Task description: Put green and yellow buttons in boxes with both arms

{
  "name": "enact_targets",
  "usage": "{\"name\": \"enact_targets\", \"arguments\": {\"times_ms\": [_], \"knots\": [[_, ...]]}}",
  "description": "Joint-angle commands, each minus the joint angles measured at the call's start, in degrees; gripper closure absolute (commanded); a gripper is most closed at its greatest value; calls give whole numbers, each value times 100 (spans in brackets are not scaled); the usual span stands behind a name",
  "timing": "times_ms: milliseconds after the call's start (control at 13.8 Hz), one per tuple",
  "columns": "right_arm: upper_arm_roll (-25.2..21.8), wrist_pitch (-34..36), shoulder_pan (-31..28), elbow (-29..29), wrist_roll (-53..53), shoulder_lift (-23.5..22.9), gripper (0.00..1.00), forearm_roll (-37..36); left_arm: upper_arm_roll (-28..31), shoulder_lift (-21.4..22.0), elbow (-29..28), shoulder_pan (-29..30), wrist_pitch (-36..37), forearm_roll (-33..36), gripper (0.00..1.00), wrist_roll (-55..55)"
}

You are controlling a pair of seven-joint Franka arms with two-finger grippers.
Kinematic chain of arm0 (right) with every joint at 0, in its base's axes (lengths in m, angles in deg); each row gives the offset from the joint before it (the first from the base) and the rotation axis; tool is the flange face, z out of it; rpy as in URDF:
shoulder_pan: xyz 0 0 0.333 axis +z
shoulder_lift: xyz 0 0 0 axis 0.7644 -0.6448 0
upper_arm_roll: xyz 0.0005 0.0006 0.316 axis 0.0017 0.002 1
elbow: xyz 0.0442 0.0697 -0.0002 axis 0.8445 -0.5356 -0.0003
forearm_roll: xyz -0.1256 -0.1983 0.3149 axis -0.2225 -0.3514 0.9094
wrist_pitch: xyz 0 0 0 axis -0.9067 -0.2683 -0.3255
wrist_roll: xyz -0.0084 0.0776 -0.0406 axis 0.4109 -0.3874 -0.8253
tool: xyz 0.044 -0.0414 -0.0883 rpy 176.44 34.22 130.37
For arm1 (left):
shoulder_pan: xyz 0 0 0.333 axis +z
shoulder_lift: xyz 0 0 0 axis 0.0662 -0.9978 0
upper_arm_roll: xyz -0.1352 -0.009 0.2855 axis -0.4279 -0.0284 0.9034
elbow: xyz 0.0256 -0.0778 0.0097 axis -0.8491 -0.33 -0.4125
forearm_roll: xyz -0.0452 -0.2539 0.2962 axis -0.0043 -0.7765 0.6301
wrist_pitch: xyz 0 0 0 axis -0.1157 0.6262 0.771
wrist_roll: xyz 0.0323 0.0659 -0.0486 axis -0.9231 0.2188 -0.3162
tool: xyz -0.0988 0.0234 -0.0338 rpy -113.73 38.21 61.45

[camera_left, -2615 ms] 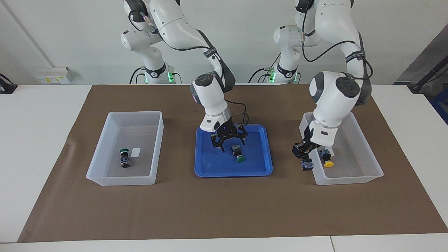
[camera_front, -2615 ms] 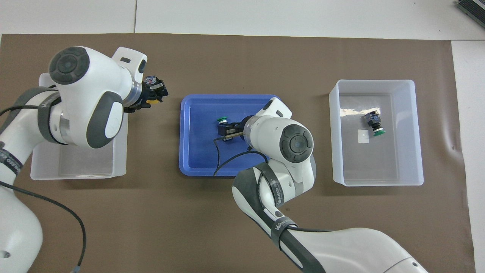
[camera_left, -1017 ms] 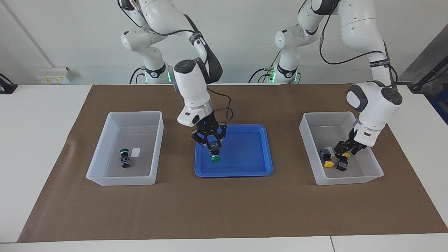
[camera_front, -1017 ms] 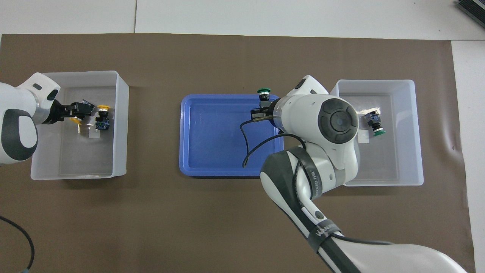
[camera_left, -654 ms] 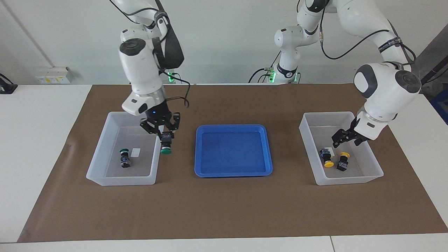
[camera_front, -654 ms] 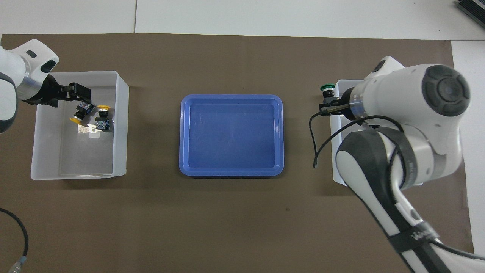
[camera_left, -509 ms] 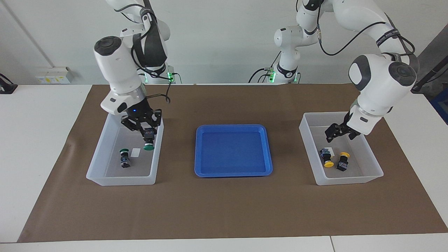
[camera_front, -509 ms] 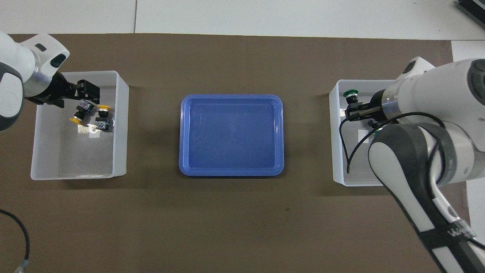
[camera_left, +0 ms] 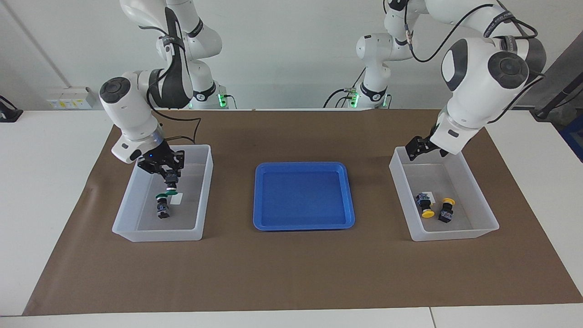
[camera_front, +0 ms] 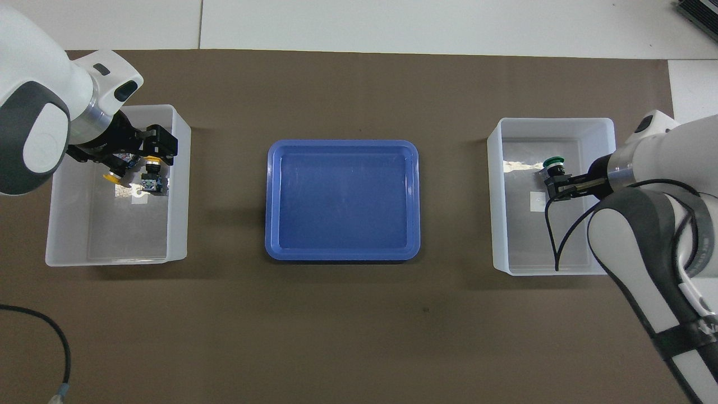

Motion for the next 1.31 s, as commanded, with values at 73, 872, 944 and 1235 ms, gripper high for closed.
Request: {"name": "enact_targets", "arguments": {"times_ms": [73, 872, 944, 1235], "knots": [[89, -528, -148, -297, 261, -163, 100, -73, 3, 404, -10, 64, 485, 54, 0, 142], [115, -670, 228, -130, 1448, -392, 0, -38, 108, 1125, -950, 336, -66, -77, 0, 415], [106, -556, 256, 9, 1458, -340, 0, -47, 117, 1108, -933, 484, -198, -156, 0, 667], [63, 953, 186, 1142, 1458, -59, 0, -169, 126, 1108, -950, 793, -549, -200, 0, 995]]}}
